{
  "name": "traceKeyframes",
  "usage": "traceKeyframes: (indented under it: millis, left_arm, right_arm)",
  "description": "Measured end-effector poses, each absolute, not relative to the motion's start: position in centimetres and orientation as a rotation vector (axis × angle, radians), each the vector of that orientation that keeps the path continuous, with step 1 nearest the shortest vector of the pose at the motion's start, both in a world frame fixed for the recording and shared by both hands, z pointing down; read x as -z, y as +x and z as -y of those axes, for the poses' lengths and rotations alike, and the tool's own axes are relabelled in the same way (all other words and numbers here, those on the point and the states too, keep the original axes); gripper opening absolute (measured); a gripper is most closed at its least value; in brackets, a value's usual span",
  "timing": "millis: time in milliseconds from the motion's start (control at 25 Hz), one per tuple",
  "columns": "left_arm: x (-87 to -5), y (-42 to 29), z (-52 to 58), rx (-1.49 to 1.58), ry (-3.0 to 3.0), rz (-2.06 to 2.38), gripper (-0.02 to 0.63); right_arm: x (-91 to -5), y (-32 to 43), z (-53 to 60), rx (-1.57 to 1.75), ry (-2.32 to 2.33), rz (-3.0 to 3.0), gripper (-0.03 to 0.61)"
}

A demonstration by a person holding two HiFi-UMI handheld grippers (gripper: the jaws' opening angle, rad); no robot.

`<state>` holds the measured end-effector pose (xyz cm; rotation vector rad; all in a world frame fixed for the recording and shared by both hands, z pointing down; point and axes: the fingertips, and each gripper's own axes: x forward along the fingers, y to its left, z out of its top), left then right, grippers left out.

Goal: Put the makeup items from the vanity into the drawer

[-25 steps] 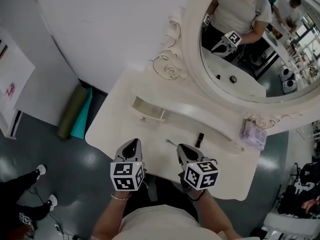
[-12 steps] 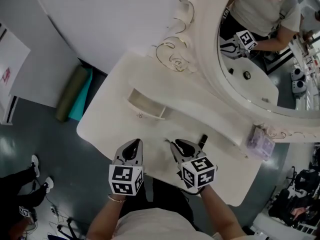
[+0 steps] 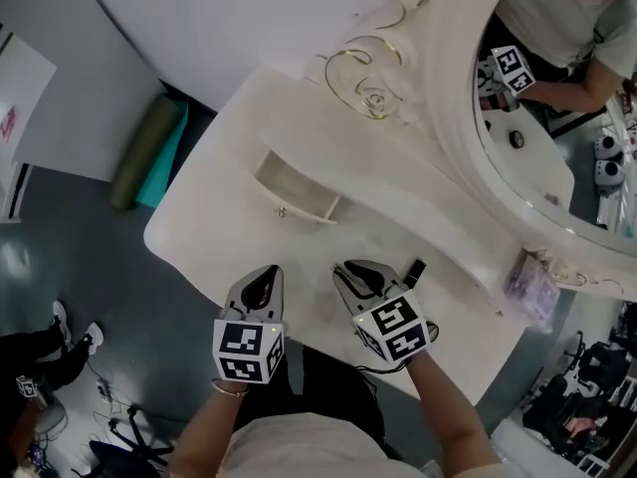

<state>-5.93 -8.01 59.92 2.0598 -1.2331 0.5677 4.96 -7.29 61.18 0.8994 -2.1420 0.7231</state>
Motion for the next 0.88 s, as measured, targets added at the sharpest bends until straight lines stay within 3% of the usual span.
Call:
traceKeyframes:
  millis: [880]
  left_arm:
    - [-60.8, -7.9, 7.9, -0.555, 1.999, 1.308, 0.006]
  right_arm:
    - [-63.2, 4.7, 7.3, -0.686, 0.823, 2.078, 0.053]
